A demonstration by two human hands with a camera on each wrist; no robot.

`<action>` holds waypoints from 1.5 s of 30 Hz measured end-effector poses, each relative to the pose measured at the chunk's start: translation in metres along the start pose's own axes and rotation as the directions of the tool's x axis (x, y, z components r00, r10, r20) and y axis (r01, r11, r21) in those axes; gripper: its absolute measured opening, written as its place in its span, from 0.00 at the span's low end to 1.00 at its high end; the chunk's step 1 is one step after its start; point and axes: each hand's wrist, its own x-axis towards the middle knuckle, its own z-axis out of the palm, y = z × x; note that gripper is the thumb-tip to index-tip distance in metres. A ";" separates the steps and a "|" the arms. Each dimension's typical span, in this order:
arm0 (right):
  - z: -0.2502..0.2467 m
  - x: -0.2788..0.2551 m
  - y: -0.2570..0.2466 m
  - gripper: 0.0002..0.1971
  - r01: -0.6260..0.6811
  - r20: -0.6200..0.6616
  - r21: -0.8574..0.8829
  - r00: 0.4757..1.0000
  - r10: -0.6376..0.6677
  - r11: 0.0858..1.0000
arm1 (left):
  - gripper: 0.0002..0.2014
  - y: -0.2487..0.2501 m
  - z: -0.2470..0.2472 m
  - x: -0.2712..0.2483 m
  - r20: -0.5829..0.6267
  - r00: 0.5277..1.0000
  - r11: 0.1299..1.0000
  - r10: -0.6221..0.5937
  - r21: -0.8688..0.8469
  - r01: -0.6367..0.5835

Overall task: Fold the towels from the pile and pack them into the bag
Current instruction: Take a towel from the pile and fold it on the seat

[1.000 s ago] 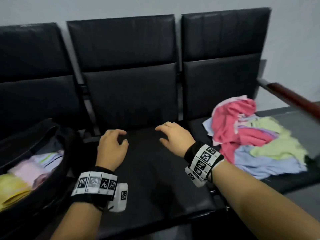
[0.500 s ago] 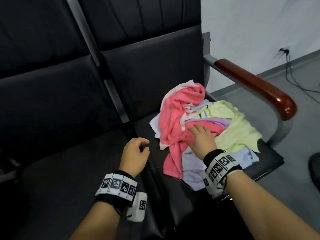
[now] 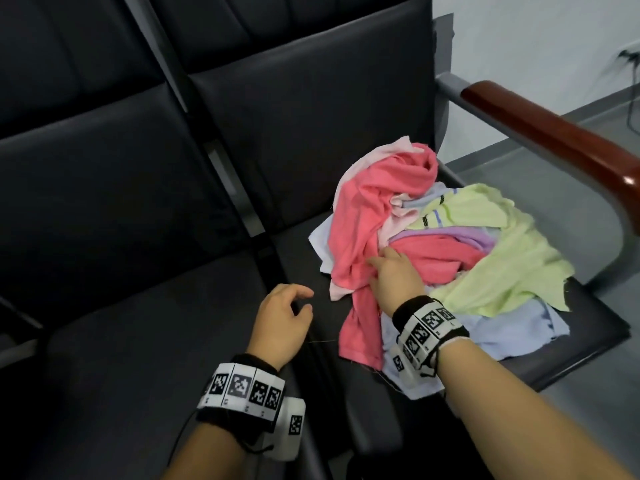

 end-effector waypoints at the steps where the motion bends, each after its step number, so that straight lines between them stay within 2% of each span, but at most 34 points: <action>1: -0.004 0.000 -0.001 0.17 0.004 -0.051 0.039 0.999 -0.002 0.999 | 0.12 0.000 -0.001 0.000 -0.004 1.000 1.000 0.002 -0.005 -0.002; 4: -0.018 -0.007 -0.005 0.11 0.050 -0.168 0.142 0.985 -0.025 0.989 | 0.12 0.003 -0.005 -0.003 -0.011 1.000 0.999 0.014 -0.034 -0.014; 6: -0.028 -0.018 -0.018 0.08 0.071 -0.170 0.294 0.985 -0.022 0.953 | 0.13 0.006 -0.008 -0.008 -0.005 1.000 0.997 0.024 -0.067 -0.024; 9: -0.039 -0.045 -0.052 0.07 0.098 -0.111 0.608 0.993 -0.038 0.788 | 0.20 0.012 -0.016 -0.021 0.008 0.998 0.989 0.070 -0.131 -0.068; 11: -0.044 -0.067 -0.078 0.08 0.122 -0.083 0.741 0.992 -0.090 0.660 | 0.24 0.015 -0.024 -0.035 -0.011 0.990 0.983 0.138 -0.117 -0.138; 14: -0.051 -0.095 -0.105 0.13 0.175 -0.103 0.806 0.982 -0.157 0.566 | 0.24 0.017 -0.041 -0.060 -0.064 0.975 0.974 0.211 -0.070 -0.215; 17: -0.056 -0.123 -0.130 0.16 0.200 -0.088 0.830 0.969 -0.232 0.522 | 0.17 0.016 -0.059 -0.089 -0.144 0.958 0.960 0.250 -0.089 -0.264; 19: -0.057 -0.142 -0.147 0.16 0.228 -0.088 0.818 0.957 -0.276 0.529 | 0.13 0.013 -0.071 -0.108 -0.211 0.938 0.948 0.274 -0.106 -0.301; 22: -0.059 -0.169 -0.174 0.18 0.254 -0.070 0.809 0.937 -0.342 0.530 | 0.11 0.000 -0.091 -0.138 -0.297 0.913 0.938 0.280 -0.119 -0.326; 26: -0.058 -0.202 -0.212 0.14 0.278 -0.019 0.814 0.891 -0.454 0.510 | 0.10 -0.028 -0.118 -0.178 -0.375 0.893 0.930 0.250 -0.166 -0.330; 28: -0.052 -0.217 -0.229 0.15 0.318 -0.018 0.790 0.866 -0.499 0.524 | 0.08 -0.044 -0.133 -0.196 -0.428 0.876 0.932 0.225 -0.169 -0.322; 31: -0.037 -0.239 -0.250 0.17 0.386 -0.040 0.733 0.847 -0.531 0.560 | 0.10 -0.067 -0.154 -0.221 -0.502 0.847 0.931 0.173 -0.197 -0.307; 34: -0.018 -0.252 -0.270 0.14 0.451 -0.078 0.636 0.845 -0.530 0.626 | 0.10 -0.084 -0.169 -0.242 -0.520 0.848 0.930 0.102 -0.254 -0.267; 37: 0.000 -0.256 -0.289 0.06 0.535 -0.121 0.442 0.831 -0.543 0.721 | 0.10 -0.099 -0.181 -0.261 -0.553 0.832 0.930 0.037 -0.285 -0.231; 42: 0.019 -0.263 -0.315 0.02 0.595 -0.118 0.423 0.784 -0.609 0.684 | 0.09 -0.121 -0.204 -0.281 -0.613 0.790 0.932 -0.018 -0.297 -0.209; 45: 0.027 -0.267 -0.322 0.02 0.570 -0.107 0.460 0.797 -0.594 0.681 | 0.09 -0.132 -0.206 -0.287 -0.576 0.816 0.940 -0.048 -0.303 -0.158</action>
